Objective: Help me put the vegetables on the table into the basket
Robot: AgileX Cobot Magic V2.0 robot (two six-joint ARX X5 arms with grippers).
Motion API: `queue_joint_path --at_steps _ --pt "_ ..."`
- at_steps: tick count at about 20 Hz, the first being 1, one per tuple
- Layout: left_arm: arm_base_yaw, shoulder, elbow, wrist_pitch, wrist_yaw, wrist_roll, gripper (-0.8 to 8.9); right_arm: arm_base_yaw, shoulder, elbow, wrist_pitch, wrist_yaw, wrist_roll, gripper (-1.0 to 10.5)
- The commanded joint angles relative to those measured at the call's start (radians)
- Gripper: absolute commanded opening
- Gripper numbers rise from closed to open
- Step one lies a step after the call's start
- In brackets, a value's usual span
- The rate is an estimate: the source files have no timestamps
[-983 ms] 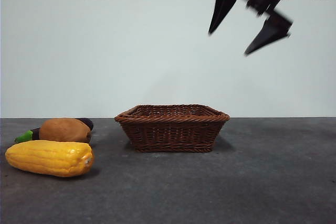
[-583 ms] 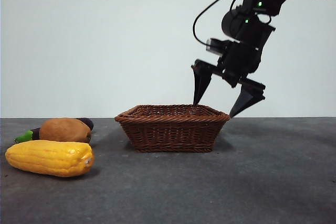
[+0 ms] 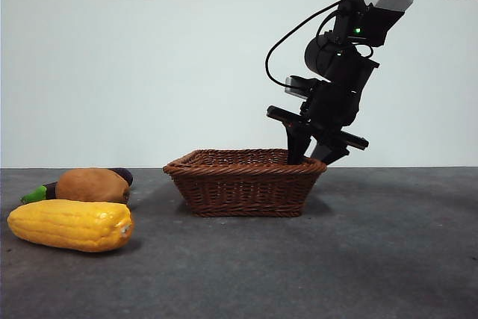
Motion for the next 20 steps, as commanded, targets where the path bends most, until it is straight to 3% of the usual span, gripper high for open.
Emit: queue_joint_path --at_steps 1,5,12,17,20 --pt "-0.002 0.01 0.002 -0.003 0.0 -0.006 6.28 0.002 0.021 0.005 0.009 -0.001 0.018 -0.1" --pt "-0.002 0.031 0.002 -0.005 0.001 0.026 6.28 0.001 0.007 0.006 -0.003 -0.002 0.04 -0.1" --pt "-0.018 0.087 0.002 -0.021 0.002 0.333 6.28 -0.001 -0.323 0.006 -0.087 -0.047 0.001 -0.1" --pt "-0.172 0.164 0.002 -0.025 0.0 0.618 6.28 -0.001 -0.574 0.006 -0.27 -0.048 -0.074 -0.1" --pt "-0.256 0.212 0.002 -0.011 -0.077 0.748 6.28 -0.001 -0.665 0.006 -0.346 -0.055 -0.1 -0.1"
